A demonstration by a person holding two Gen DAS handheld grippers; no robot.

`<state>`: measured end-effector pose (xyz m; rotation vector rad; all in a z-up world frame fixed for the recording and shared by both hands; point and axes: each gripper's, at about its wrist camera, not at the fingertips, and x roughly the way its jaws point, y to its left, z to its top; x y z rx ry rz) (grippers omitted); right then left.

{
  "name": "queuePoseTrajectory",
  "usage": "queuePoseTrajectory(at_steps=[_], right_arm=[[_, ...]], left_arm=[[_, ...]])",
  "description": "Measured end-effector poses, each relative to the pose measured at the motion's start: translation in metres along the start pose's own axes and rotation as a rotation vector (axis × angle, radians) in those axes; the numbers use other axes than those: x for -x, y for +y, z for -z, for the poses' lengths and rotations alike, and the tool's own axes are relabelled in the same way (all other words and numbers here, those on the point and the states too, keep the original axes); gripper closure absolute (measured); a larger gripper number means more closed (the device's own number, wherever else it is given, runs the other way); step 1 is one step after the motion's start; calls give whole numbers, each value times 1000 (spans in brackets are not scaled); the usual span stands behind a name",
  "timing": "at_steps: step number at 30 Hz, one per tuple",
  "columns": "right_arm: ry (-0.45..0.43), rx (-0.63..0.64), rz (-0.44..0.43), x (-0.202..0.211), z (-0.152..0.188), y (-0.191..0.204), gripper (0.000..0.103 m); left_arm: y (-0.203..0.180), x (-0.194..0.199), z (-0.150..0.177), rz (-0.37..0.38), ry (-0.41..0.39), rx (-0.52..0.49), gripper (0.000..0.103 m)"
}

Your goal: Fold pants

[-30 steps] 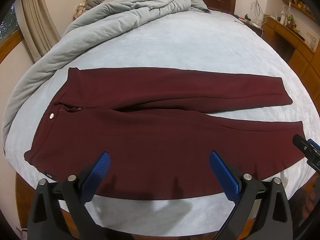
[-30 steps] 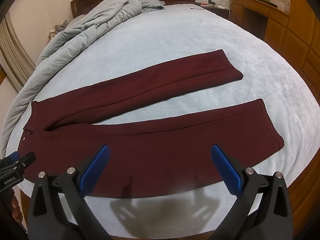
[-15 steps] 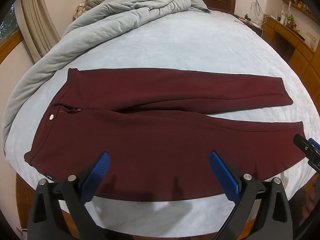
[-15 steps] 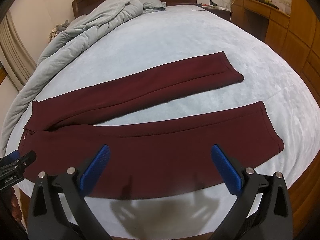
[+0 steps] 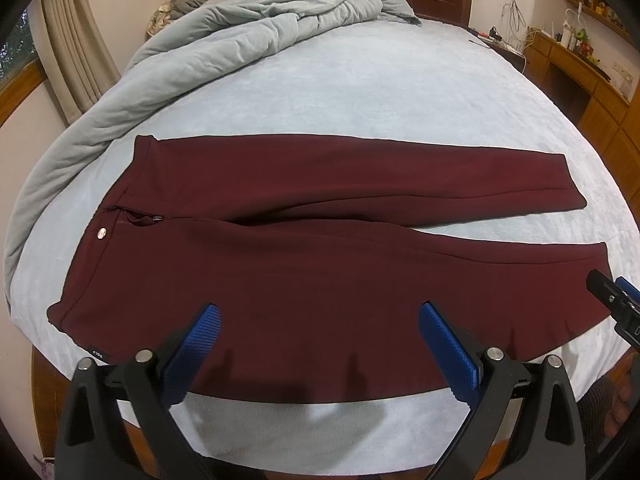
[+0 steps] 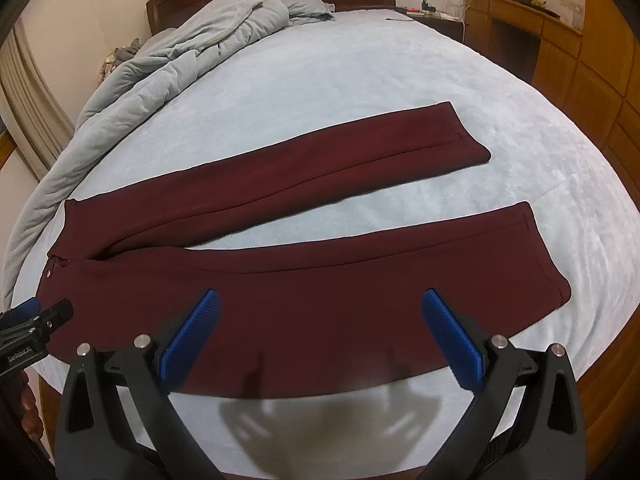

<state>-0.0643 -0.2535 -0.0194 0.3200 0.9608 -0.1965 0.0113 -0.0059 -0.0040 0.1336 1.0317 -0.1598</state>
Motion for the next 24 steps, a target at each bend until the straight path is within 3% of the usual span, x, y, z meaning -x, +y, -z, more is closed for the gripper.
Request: queuePoseTrajectory(at_steps=[7, 10, 14, 18, 24], right_arm=[[21, 24, -29, -5, -7, -7, 3], [-14, 54, -37, -9, -42, -31, 3], [-12, 61, 37, -45, -117, -90, 3], [116, 111, 51, -114, -179, -137, 3], [259, 140, 44, -195, -216, -174, 3]], left_arm=[[-3, -5, -4, 4, 4, -6, 4], [-7, -11, -20, 17, -2, -5, 4], [-25, -29, -58, 75, -4, -14, 4], [-53, -57, -97, 172, 17, -58, 4], [-83, -102, -143, 184, 79, -46, 4]])
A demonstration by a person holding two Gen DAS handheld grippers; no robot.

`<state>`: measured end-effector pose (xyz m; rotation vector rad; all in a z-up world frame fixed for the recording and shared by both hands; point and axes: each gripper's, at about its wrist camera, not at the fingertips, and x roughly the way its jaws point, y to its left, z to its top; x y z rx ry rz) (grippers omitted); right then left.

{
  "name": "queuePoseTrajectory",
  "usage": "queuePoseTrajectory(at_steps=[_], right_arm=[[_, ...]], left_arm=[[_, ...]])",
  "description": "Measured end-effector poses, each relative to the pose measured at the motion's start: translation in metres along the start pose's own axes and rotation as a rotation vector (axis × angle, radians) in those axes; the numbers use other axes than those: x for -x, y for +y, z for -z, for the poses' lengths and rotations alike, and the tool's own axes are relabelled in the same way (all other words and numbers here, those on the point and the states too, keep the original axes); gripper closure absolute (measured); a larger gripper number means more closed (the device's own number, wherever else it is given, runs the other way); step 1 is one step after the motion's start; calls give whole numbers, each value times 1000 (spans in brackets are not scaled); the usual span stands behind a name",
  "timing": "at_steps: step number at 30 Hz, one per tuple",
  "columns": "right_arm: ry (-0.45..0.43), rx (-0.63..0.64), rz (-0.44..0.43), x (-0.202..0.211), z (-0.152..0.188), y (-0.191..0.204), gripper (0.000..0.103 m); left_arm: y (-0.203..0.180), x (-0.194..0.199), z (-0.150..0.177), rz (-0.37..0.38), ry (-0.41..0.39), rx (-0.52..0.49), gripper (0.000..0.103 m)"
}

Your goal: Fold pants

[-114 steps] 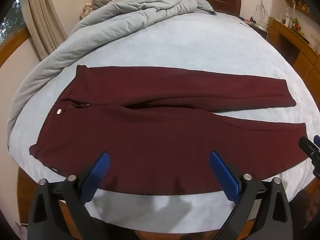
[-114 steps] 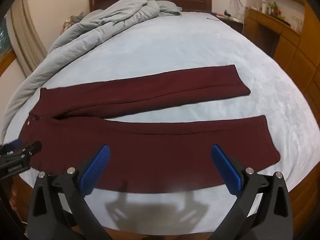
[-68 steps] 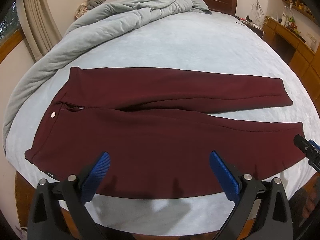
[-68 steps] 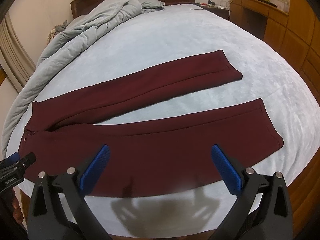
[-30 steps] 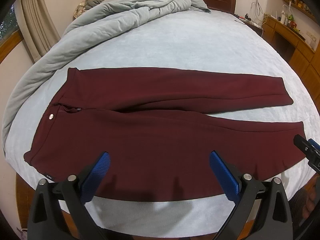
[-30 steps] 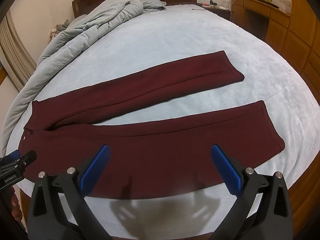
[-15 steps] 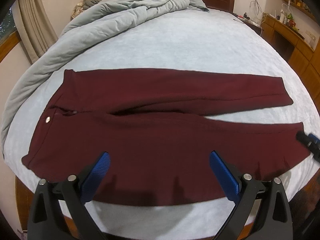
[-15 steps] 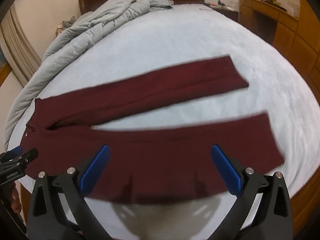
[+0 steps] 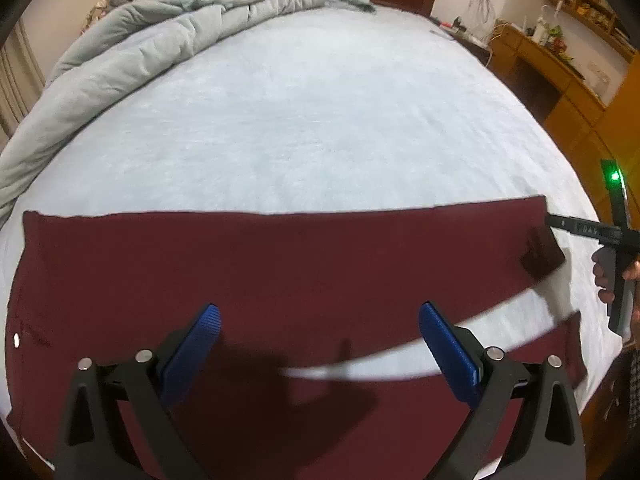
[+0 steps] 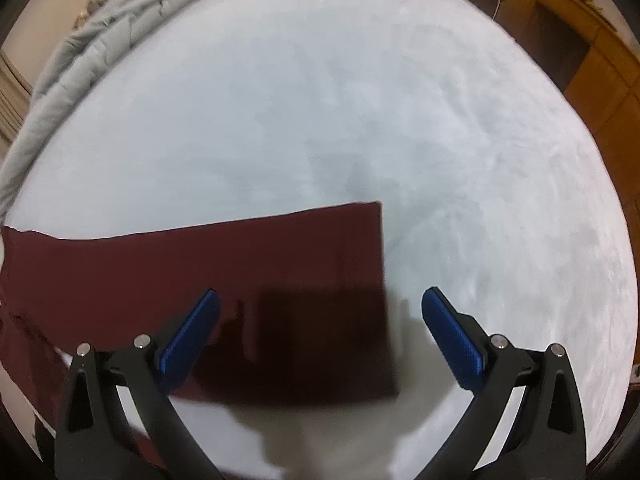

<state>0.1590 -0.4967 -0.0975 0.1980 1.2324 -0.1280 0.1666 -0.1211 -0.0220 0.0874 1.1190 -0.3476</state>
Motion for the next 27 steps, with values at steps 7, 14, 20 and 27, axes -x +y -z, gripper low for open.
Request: queuePoseTrajectory(at_steps=[7, 14, 20, 27], right_arm=[[59, 46, -43, -41, -21, -10, 2], [18, 113, -140, -27, -20, -4, 62], [-68, 211, -213, 14, -18, -10, 80], [-201, 277, -332, 66, -12, -16, 80]], left_arm=[[-7, -37, -31, 45, 62, -26, 4], [-9, -65, -49, 136, 118, -118, 4], [-28, -79, -64, 217, 93, -317, 4], [-58, -100, -93, 450, 154, -473, 4]])
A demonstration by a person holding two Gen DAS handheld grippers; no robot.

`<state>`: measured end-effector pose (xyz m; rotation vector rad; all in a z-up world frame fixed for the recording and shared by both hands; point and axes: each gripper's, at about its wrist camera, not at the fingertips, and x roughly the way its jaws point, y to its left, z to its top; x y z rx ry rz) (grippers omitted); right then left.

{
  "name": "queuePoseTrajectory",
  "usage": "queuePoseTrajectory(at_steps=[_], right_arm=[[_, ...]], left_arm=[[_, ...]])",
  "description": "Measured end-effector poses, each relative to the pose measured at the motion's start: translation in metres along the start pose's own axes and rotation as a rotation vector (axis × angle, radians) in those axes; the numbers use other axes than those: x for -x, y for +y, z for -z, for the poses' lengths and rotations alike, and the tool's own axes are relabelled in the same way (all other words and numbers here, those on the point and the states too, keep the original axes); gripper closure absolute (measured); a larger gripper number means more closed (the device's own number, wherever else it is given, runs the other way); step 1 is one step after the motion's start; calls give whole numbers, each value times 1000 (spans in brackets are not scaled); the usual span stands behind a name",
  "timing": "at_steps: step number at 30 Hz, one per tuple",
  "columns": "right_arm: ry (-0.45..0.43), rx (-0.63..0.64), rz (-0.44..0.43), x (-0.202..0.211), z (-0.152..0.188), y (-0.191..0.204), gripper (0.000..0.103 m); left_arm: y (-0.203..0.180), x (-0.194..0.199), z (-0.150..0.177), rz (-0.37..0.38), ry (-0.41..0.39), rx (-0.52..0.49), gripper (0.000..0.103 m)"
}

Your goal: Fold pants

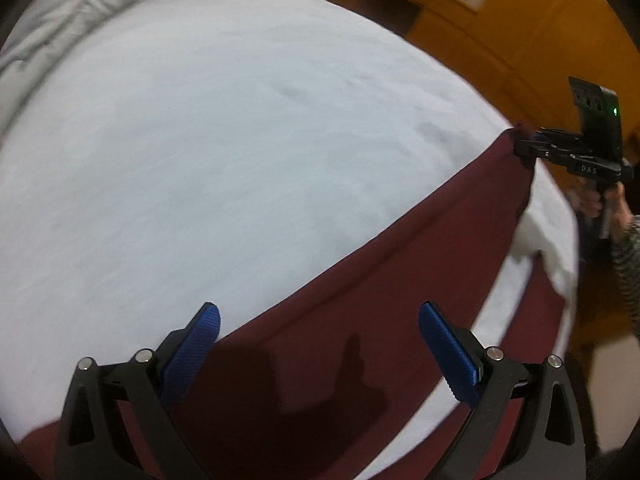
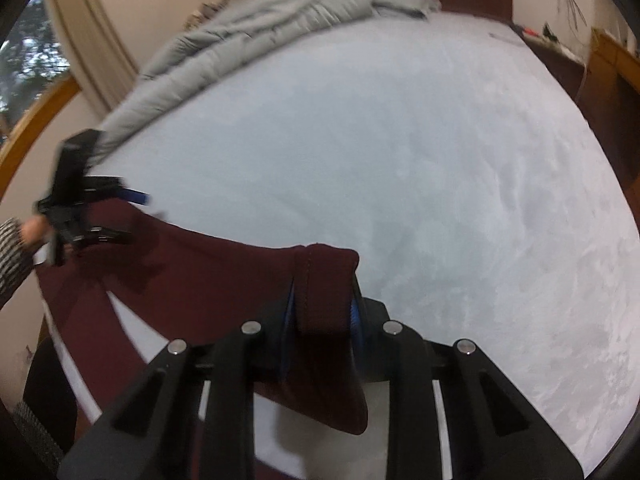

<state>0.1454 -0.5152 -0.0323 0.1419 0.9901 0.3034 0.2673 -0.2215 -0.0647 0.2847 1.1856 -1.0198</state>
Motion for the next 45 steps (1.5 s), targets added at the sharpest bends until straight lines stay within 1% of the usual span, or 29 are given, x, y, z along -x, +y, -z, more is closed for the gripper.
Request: queuePoseTrajectory(at_steps=[2, 4, 5, 7, 8, 11, 13, 15, 16, 17, 18, 19, 20, 21, 23, 25, 26, 27, 30, 32, 34, 35, 36, 38, 41, 43, 45], right_arm=[[-22, 25, -10, 12, -2, 3, 80], [-46, 31, -19, 18, -4, 5, 80], [-52, 31, -26, 22, -4, 3, 80], [-67, 44, -41, 29, -5, 7, 80], [-71, 50, -44, 36, 0, 2, 80], [-88, 55, -52, 45, 5, 4, 80], [-107, 47, -66, 54, 6, 5, 80], [-132, 47, -78, 64, 7, 8, 80], [-141, 46, -86, 68, 8, 10, 80], [-142, 46, -88, 70, 9, 10, 80], [-142, 51, -84, 71, 11, 12, 80], [-142, 54, -74, 71, 11, 13, 80], [-143, 53, -63, 72, 13, 14, 80], [-146, 45, -64, 72, 15, 14, 80], [-160, 21, -61, 77, 20, 14, 80], [-174, 15, -57, 83, 25, 16, 80], [-187, 16, -48, 89, 31, 19, 80], [-192, 19, -42, 93, 35, 21, 80], [-198, 50, 5, 103, 57, 33, 80], [-181, 51, 20, 105, 81, 39, 80], [-148, 49, 31, 100, 105, 45, 80], [-116, 43, 34, 95, 121, 47, 80], [-87, 39, 36, 89, 134, 49, 80], [-29, 17, 41, 78, 163, 51, 80], [16, -30, 31, 69, 197, 53, 80], [25, -51, 26, 68, 215, 57, 80], [49, -69, 26, 63, 231, 61, 80]], left_arm=[[-3, -8, -9, 85, 29, -25, 4], [-9, -16, -16, 152, 74, -55, 4], [-11, -20, -18, 167, 98, -76, 4], [-20, -29, -23, 160, 130, -108, 4], [-22, -34, -25, 145, 149, -121, 4], [-25, -43, -26, 136, 195, -133, 4], [-23, -44, -24, 90, 216, -146, 5], [-15, -44, -22, 55, 231, -144, 26], [-11, -42, -21, 57, 239, -129, 43], [-9, -41, -20, 65, 239, -113, 62], [-9, -35, -17, 85, 237, -99, 70], [-6, -31, -13, 77, 219, -107, 77], [-7, -27, -11, 62, 204, -115, 84], [-10, -20, -8, 32, 178, -123, 87], [-19, -4, -2, -5, 124, -126, 89], [-35, 23, 9, -73, 52, -122, 90], [-47, 28, 13, -110, 29, -132, 90], [-65, 41, 24, -172, -1, -155, 90], [-111, 68, 58, -297, -41, -211, 90], [-138, 74, 80, -344, -52, -212, 90], [-163, 68, 106, -390, -49, -230, 90], [-169, 66, 114, -409, -50, -238, 90], [-177, 59, 128, -440, -56, -260, 90], [-187, 46, 148, -459, -50, -282, 90], [-193, 26, 170, -466, -29, -270, 90], [-195, 13, 184, -502, -31, -272, 89], [-194, 5, 193, -511, -35, -255, 89]])
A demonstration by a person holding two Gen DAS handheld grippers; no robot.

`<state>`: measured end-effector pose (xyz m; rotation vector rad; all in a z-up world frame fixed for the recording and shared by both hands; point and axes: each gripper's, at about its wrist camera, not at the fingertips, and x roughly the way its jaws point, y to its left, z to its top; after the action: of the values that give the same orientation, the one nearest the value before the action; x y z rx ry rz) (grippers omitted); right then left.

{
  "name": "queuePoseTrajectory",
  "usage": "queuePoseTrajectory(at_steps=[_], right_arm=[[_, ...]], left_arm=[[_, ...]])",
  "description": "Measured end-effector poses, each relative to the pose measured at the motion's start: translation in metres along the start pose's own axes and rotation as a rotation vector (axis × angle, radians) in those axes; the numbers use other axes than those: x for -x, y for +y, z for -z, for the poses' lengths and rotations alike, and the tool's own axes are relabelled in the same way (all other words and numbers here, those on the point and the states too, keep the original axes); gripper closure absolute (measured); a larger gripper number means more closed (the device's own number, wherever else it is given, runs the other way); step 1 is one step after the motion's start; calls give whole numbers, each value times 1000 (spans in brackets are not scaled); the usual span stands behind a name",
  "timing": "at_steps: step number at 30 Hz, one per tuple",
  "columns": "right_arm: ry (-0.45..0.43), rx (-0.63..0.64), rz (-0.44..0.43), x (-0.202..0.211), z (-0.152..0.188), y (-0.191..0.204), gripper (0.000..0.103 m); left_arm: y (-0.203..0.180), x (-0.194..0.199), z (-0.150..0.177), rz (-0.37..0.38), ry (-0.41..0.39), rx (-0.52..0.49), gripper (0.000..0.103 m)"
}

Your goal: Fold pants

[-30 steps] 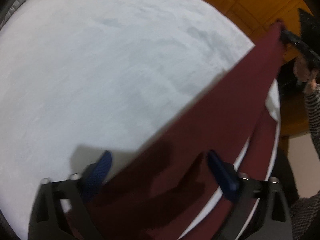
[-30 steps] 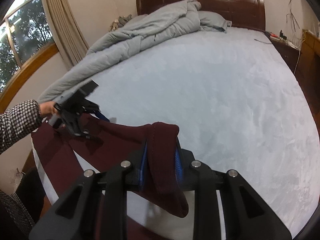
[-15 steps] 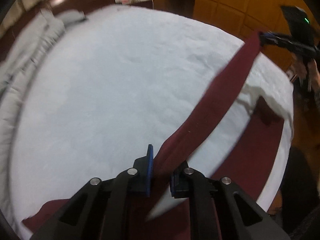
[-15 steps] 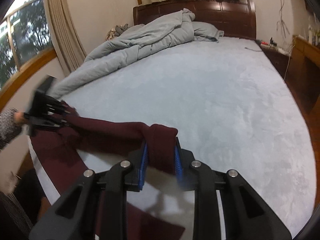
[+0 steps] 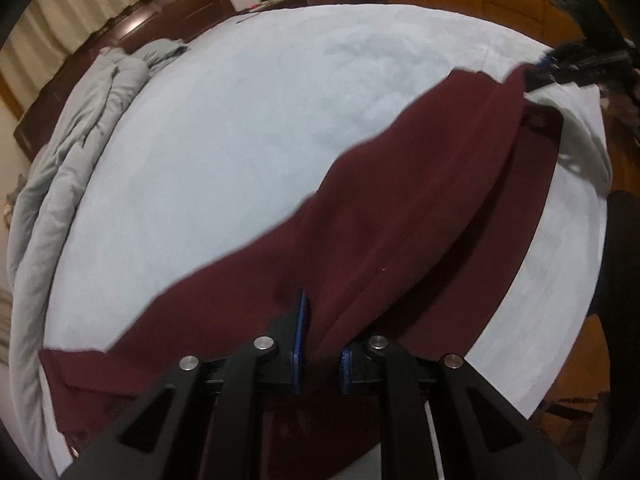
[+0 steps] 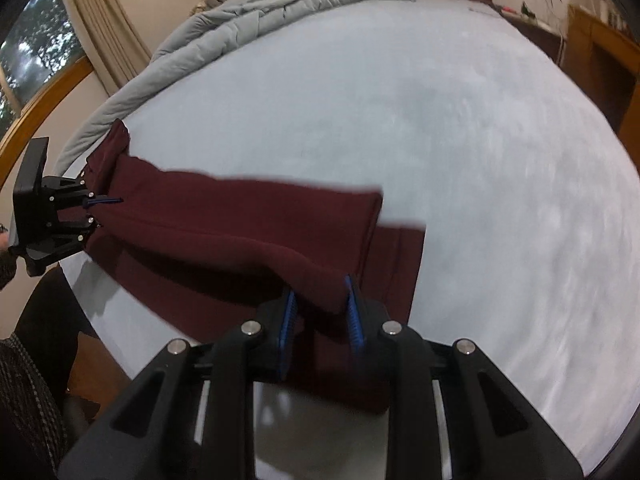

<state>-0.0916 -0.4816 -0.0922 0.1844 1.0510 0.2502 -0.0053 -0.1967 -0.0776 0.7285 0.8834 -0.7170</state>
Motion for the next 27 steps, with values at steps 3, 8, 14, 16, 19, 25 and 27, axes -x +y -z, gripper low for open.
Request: queuePoseTrajectory(at_steps=[3, 8, 14, 16, 19, 25, 27], right_arm=[[40, -16, 14, -13, 18, 6, 77], [21, -122, 9, -8, 26, 10, 60], [-51, -294, -48, 32, 39, 17, 40], [-69, -375, -150, 39, 38, 20, 40], [-36, -482, -289, 22, 38, 34, 40], [-15, -705, -422, -27, 35, 32, 40], [-27, -759, -437, -33, 32, 26, 40]], left_arm=[[-13, -16, 8, -21, 22, -16, 88], [-15, -28, 8, -42, 19, 40, 87], [-11, -28, 5, -36, 40, 107, 86], [-12, -29, 5, -38, 44, 112, 85], [-13, -27, 4, -30, 48, 123, 85], [0, -30, -1, 4, 54, 158, 84], [2, -31, -2, 11, 54, 166, 84]])
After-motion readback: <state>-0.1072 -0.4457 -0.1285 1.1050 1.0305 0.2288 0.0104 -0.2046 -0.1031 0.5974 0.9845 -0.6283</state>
